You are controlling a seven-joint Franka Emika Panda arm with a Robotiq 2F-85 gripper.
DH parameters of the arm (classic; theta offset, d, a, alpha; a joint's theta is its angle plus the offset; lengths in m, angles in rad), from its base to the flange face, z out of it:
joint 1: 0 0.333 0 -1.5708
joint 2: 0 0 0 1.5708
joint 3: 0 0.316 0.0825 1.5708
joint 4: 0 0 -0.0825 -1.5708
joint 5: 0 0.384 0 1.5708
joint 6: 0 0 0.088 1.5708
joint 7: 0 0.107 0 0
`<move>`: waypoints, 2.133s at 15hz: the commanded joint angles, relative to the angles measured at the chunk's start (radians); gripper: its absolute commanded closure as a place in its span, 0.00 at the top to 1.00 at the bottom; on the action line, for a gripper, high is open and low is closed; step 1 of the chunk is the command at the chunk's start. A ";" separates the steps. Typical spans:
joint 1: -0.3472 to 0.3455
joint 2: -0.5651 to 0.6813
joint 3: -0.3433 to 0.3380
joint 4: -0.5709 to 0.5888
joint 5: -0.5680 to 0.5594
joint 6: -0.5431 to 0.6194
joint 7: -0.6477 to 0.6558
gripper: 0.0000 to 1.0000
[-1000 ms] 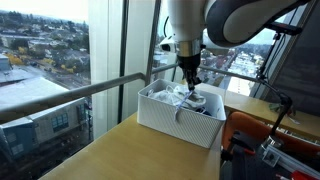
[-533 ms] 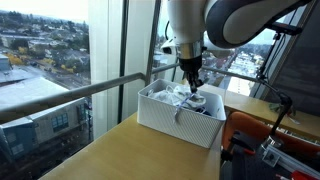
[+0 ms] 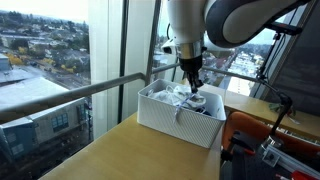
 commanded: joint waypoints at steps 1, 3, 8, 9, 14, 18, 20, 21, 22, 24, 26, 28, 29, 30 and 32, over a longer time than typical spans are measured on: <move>0.013 -0.008 -0.012 0.011 0.021 -0.001 0.046 0.00; -0.049 -0.067 -0.060 0.029 0.006 -0.021 -0.043 0.00; -0.145 -0.116 -0.141 0.156 0.024 -0.031 -0.197 0.00; -0.157 -0.112 -0.150 0.178 0.027 -0.028 -0.220 0.00; -0.176 -0.074 -0.152 0.169 0.029 0.025 -0.242 0.00; -0.145 -0.023 -0.122 0.094 0.032 0.099 -0.210 0.00; -0.129 0.021 -0.111 0.080 0.031 0.129 -0.202 0.00; -0.121 0.040 -0.106 0.075 0.029 0.142 -0.198 0.00; -0.115 0.056 -0.103 0.070 0.027 0.151 -0.198 0.00; -0.104 0.085 -0.100 0.067 0.024 0.161 -0.196 0.11; -0.097 0.110 -0.098 0.072 0.025 0.159 -0.196 0.32; -0.093 0.118 -0.098 0.071 0.027 0.157 -0.196 0.47; -0.092 0.116 -0.098 0.069 0.028 0.156 -0.195 0.53; -0.092 0.106 -0.097 0.063 0.030 0.156 -0.196 0.61; -0.090 0.103 -0.095 0.057 0.032 0.158 -0.193 0.75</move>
